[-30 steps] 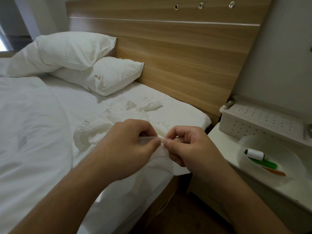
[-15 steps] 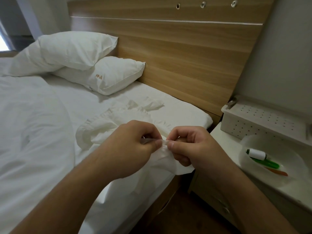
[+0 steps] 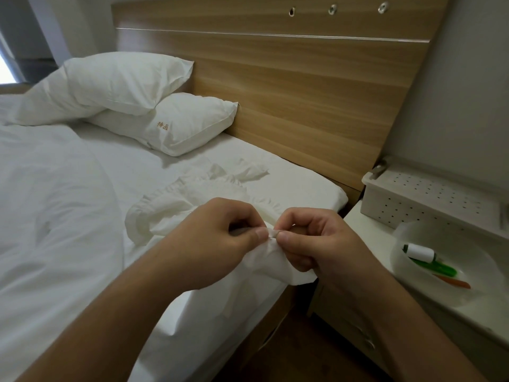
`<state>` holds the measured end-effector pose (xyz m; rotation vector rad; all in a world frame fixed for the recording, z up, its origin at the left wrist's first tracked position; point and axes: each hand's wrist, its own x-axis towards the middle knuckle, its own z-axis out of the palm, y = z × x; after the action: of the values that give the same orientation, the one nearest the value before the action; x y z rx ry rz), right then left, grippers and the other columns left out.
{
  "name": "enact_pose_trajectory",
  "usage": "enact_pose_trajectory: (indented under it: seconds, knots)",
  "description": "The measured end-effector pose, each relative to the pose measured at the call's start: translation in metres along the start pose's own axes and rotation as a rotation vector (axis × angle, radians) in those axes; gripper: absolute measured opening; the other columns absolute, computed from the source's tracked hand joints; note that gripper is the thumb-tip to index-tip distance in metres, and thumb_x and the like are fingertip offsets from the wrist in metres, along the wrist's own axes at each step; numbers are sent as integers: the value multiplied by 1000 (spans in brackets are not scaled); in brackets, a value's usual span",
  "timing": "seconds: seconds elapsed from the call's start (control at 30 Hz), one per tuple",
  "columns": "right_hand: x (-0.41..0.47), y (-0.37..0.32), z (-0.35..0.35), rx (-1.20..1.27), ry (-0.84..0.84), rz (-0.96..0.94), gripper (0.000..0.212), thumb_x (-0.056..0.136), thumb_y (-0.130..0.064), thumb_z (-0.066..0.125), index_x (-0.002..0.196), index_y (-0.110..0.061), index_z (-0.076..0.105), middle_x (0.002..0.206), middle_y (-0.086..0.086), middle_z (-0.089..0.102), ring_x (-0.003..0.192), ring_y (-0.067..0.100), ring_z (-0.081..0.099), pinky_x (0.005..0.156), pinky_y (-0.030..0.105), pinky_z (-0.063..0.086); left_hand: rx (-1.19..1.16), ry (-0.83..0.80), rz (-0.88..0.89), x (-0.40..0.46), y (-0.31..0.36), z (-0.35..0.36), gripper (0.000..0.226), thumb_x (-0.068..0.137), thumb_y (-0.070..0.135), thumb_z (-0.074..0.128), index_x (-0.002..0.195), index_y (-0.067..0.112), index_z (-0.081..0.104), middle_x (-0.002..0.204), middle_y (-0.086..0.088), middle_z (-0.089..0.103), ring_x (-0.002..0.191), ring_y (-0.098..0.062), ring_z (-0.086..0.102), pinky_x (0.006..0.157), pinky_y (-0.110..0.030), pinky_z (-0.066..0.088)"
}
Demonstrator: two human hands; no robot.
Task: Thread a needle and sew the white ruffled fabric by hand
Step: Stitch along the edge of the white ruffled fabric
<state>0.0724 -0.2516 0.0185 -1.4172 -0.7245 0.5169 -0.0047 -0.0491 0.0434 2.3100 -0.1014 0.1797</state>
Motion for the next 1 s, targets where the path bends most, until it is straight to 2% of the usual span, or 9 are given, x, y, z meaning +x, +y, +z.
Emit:
enact_pose_trajectory:
  seconds: [0.17, 0.37, 0.47, 0.57, 0.67, 0.77, 0.83, 0.9, 1.0]
  knots:
    - [2, 4, 0, 74, -38, -19, 12, 91, -11, 65, 88, 1, 67, 57, 4, 42, 52, 13, 35, 52, 31, 27, -105, -2, 36, -1, -2, 0, 16, 99, 38, 71, 86, 31, 77, 74, 0, 69, 70, -22, 64, 67, -35, 51]
    - [2, 4, -3, 57, -46, -15, 19, 93, -14, 63, 97, 4, 64, 57, 5, 44, 52, 13, 38, 51, 27, 29, -242, 17, 53, -1, -4, 1, 18, 93, 42, 73, 89, 25, 79, 74, -1, 70, 69, -21, 63, 68, -39, 48]
    - [2, 3, -4, 63, -75, -33, 16, 95, -10, 59, 109, -4, 64, 56, 2, 42, 52, 13, 37, 51, 27, 30, -293, -3, 38, -2, -1, -1, 22, 89, 44, 74, 87, 23, 80, 72, -2, 68, 69, -13, 59, 68, -34, 46]
    - [2, 4, -3, 65, -95, -48, 19, 98, -7, 56, 115, -11, 63, 56, 1, 42, 52, 14, 38, 52, 27, 32, -344, -30, 33, -3, 0, -1, 24, 90, 43, 73, 91, 20, 80, 81, -18, 69, 73, -20, 58, 71, -39, 45]
    - [0, 2, 0, 63, -102, -57, 25, 102, -2, 55, 123, -14, 60, 57, 2, 40, 53, 14, 38, 52, 27, 32, -364, -65, 28, -3, 1, 0, 21, 94, 39, 74, 93, 19, 81, 86, -22, 69, 76, -26, 60, 74, -42, 46]
    - [-1, -2, 4, 44, -93, -67, 35, 103, -9, 57, 134, -24, 60, 58, 4, 46, 53, 14, 41, 53, 24, 36, -431, -82, 20, -3, 2, 0, 16, 99, 30, 73, 95, 17, 80, 90, -19, 74, 85, -30, 68, 81, -46, 52]
    - [-2, -5, 6, 35, -70, -66, 39, 100, -20, 60, 138, -30, 59, 63, 10, 56, 53, 14, 43, 52, 24, 36, -473, -73, 14, -3, 2, -1, 18, 97, 30, 72, 98, 13, 79, 95, -20, 75, 95, -41, 71, 88, -54, 55]
    - [-2, -5, 5, 47, -26, -60, 36, 99, -28, 61, 134, -27, 61, 71, 15, 64, 52, 14, 42, 50, 26, 35, -489, -55, 9, -4, 3, -1, 16, 98, 28, 75, 97, 13, 79, 94, -20, 75, 92, -38, 70, 86, -48, 54]
    - [0, -2, 1, 114, 58, -49, 25, 102, -26, 60, 121, -10, 65, 81, 17, 63, 52, 19, 40, 49, 30, 31, -524, -25, -25, -4, 4, -2, 12, 98, 19, 73, 90, 13, 80, 83, -9, 72, 78, -15, 65, 75, -27, 49]
